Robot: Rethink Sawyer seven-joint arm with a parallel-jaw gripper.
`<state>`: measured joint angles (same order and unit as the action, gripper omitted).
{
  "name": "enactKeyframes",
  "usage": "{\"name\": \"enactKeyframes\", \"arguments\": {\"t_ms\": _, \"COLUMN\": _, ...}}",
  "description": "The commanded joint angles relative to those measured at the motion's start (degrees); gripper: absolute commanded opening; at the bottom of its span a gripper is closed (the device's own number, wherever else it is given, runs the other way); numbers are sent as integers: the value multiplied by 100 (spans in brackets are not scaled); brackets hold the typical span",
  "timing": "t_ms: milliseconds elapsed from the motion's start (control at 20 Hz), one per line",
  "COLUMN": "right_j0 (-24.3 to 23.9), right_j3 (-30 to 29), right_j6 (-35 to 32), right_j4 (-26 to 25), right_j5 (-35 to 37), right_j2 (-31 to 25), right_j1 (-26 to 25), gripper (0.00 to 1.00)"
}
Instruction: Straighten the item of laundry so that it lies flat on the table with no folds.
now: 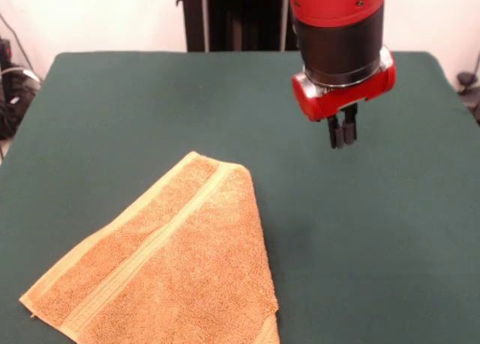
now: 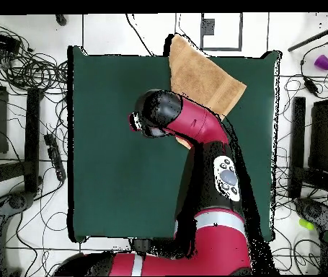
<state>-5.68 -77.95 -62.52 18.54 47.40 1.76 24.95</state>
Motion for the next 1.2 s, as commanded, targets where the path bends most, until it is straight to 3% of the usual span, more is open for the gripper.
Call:
{"name": "enactKeyframes", "arguments": {"t_ms": 50, "right_j0": 325, "right_j3": 253, "right_j6": -3348, "right_j4": 280, "right_j5": 1282, "right_j2": 652, "right_j1": -262, "gripper": 0}}
{"name": "enactKeyframes", "arguments": {"t_ms": 300, "right_j0": 244, "right_j3": 489, "right_j6": -3165, "right_j4": 194, "right_j5": 1036, "right_j2": 650, "right_j1": -641, "gripper": 0}}
{"name": "enactKeyframes", "arguments": {"t_ms": 750, "right_j0": -322, "right_j3": 1247, "right_j6": -2344, "right_j4": -483, "right_j5": 1365, "right_j2": 482, "right_j1": -1159, "gripper": 0}}
{"name": "enactKeyframes", "arguments": {"t_ms": 950, "right_j0": -552, "right_j3": 1533, "right_j6": -2069, "right_j4": -592, "right_j5": 1031, "right_j2": 320, "right_j1": -1585, "gripper": 0}}
{"name": "enactKeyframes", "arguments": {"t_ms": 1200, "right_j0": -835, "right_j3": 1866, "right_j6": -1583, "right_j4": -876, "right_j5": 1416, "right_j2": 164, "right_j1": -1785, "gripper": 0}}
